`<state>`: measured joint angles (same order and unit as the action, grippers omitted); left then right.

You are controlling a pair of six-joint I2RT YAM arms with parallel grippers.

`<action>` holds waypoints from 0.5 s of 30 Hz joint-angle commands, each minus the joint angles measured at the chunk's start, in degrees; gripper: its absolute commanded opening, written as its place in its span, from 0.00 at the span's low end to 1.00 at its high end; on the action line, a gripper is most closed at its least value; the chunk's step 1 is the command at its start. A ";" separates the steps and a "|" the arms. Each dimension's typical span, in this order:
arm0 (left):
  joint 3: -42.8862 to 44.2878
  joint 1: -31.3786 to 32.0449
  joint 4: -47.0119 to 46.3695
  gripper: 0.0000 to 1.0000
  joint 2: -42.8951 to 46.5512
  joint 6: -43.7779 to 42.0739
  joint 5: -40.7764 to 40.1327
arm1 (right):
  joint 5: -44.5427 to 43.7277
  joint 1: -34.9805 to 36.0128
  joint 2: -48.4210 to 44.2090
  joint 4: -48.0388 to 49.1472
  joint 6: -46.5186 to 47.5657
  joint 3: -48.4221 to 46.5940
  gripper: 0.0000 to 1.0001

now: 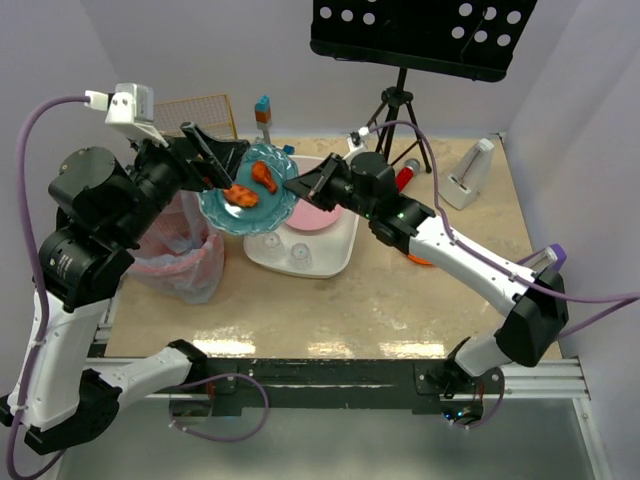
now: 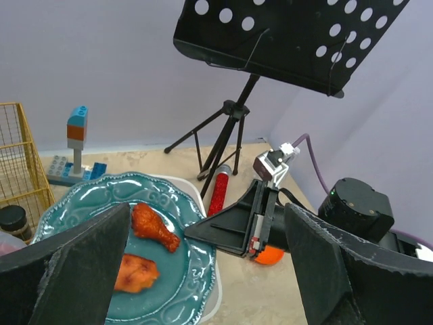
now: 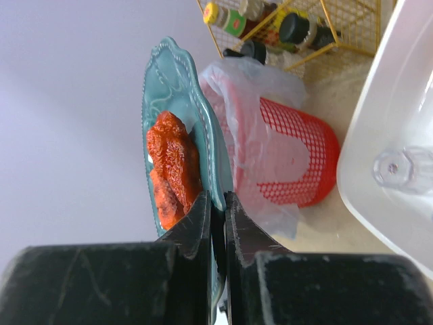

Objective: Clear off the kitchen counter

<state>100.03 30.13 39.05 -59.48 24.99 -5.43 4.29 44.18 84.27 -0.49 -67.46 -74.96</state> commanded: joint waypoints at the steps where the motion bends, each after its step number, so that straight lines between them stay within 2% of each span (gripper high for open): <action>1: 3.06 -0.07 1.29 0.99 0.33 1.28 -1.42 | -2.62 0.55 0.89 8.84 -5.31 -9.67 0.00; 9: 6.67 -0.07 3.58 0.98 -0.46 2.60 -2.39 | -7.71 4.41 10.03 6.65 -5.66 -20.92 0.00; 15: 5.88 -0.07 4.63 0.98 0.77 2.87 -3.27 | -12.72 7.84 17.76 7.26 -5.93 -29.17 0.00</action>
<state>104.73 30.13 42.74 -59.70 26.70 -7.51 -4.43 49.74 102.15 -4.01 -69.43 -94.28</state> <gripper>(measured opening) 0.978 0.063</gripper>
